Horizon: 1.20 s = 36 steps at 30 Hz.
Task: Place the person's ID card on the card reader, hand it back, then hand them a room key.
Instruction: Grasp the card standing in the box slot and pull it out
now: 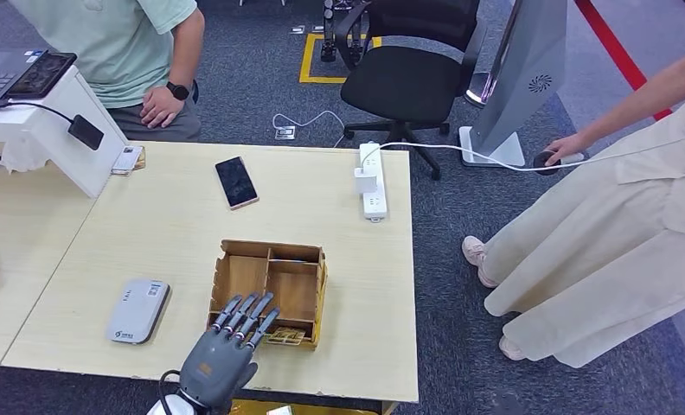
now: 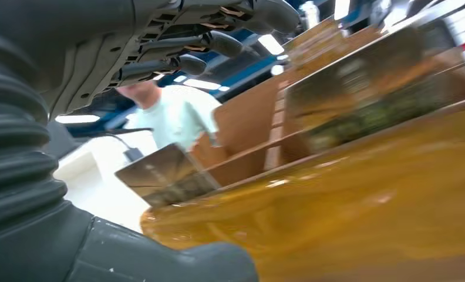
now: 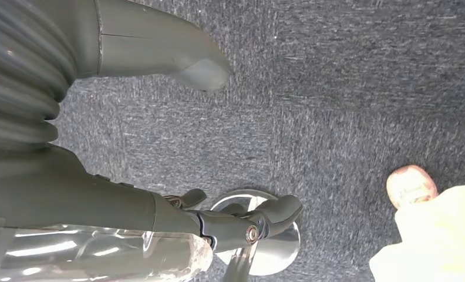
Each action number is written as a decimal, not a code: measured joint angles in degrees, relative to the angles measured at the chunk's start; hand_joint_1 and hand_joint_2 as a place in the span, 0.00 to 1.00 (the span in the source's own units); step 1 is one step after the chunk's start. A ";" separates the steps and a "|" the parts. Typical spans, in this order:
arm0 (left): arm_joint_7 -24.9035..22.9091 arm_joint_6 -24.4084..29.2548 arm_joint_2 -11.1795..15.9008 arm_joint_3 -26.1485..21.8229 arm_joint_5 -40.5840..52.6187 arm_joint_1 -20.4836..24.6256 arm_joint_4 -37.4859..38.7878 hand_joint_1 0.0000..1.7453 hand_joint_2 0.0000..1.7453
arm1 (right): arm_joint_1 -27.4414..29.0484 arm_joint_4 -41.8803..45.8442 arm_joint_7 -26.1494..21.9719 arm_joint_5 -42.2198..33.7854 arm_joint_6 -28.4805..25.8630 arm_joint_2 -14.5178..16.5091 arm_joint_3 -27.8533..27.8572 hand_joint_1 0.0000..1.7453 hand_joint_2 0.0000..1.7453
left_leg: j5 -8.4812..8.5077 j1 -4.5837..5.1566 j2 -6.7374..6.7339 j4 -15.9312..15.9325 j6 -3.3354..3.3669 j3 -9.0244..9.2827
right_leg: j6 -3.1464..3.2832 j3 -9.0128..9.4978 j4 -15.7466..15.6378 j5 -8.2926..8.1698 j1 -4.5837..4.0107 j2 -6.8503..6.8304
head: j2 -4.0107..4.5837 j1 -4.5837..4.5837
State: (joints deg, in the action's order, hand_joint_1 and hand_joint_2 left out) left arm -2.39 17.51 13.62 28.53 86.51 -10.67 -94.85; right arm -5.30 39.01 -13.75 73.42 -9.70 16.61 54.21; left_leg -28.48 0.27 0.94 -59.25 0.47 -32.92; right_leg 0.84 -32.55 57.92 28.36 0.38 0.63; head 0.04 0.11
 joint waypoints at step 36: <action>-4.08 -2.08 5.01 -6.13 0.02 -0.93 -4.36 0.00 1.00 | 1.61 3.61 0.08 0.88 1.70 0.86 0.57 0.00 1.00 | 0.00 -0.01 0.00 0.01 -0.01 -0.01 | 0.01 0.00 0.01 0.01 0.00 0.00 | 0.00 0.01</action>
State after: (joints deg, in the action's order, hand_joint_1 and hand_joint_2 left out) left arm -6.47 15.44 18.64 22.41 86.53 -11.60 -99.21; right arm -3.69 42.62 -13.68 74.30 -8.00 17.47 54.77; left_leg -28.48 0.26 0.94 -59.24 0.46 -32.93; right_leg 0.85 -32.54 57.94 28.37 0.38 0.63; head 0.04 0.12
